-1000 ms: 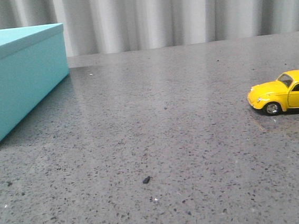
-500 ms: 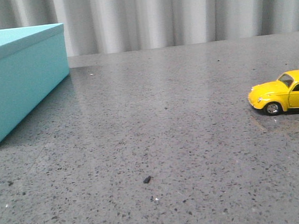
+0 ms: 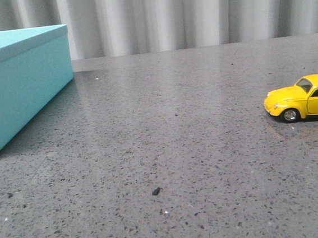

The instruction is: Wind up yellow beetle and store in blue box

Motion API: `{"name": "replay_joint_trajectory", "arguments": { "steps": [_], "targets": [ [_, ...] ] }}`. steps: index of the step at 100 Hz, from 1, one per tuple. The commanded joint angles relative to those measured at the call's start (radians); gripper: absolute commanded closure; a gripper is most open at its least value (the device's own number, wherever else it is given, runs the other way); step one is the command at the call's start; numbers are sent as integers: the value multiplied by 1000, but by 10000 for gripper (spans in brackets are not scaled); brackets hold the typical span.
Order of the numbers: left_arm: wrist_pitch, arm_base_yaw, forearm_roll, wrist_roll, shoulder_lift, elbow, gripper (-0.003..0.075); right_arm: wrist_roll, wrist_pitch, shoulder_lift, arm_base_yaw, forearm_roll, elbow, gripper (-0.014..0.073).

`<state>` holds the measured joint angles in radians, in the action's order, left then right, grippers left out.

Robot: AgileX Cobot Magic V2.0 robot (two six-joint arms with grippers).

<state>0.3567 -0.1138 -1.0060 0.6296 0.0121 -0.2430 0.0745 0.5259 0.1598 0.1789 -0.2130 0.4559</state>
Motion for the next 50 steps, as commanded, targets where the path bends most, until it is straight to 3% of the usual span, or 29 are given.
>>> {"name": "replay_joint_trajectory", "arguments": {
  "steps": [1,27,50],
  "targets": [
    [64,-1,92,12,77,-116,741,-2,131,141,-1,43,139,634],
    [180,-8,93,12,290,-240,741,-58,580,559,1,64,464,634],
    [151,-45,86,12,292,-240,741,-63,637,810,17,64,639,635]
  ]
}}
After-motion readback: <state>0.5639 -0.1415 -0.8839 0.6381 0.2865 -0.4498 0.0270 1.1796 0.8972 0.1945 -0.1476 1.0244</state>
